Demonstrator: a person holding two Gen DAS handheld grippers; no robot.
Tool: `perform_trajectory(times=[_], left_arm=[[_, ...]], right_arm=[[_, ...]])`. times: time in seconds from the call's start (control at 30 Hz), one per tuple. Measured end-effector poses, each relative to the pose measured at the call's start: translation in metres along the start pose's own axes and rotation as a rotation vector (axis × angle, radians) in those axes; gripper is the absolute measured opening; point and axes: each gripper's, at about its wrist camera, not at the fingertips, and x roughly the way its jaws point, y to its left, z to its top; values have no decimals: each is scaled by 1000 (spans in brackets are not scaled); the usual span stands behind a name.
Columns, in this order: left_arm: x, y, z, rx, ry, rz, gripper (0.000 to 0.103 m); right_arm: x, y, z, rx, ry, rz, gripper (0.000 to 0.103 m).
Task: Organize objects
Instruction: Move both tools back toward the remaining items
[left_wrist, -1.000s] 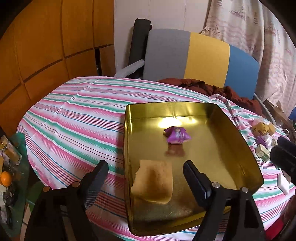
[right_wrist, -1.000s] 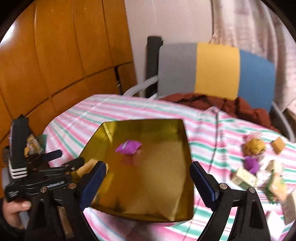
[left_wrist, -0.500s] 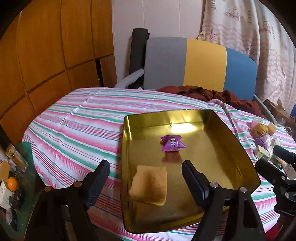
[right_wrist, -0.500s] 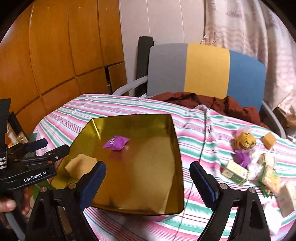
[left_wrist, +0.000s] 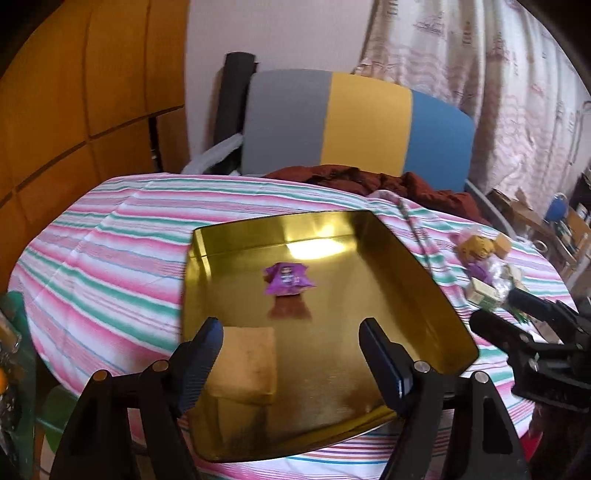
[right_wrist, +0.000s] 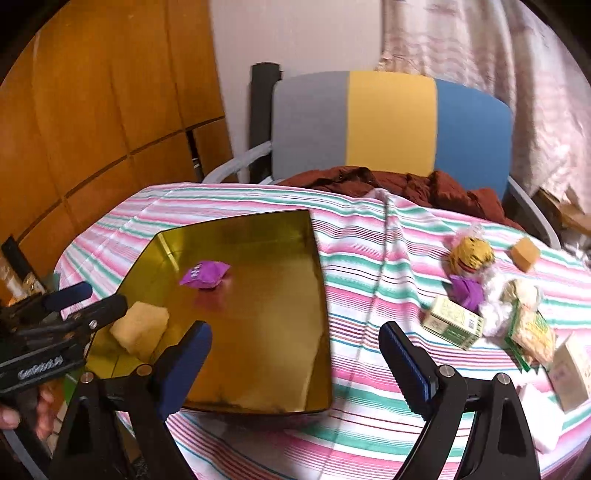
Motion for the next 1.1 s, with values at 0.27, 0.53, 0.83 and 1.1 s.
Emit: perform_trajectory(times=[0.27, 0.53, 0.83, 1.1], left_arm=[[3, -47, 12, 117, 8, -125, 84], [14, -118, 20, 286, 41, -269, 84], [45, -202, 29, 433, 99, -309, 85], [105, -260, 27, 449, 226, -323, 101]], right_arm=[[-9, -85, 5, 189, 12, -81, 93], [-34, -175, 21, 296, -59, -213, 100], [-35, -263, 14, 535, -97, -236, 100], [-39, -267, 12, 553, -102, -210, 101]])
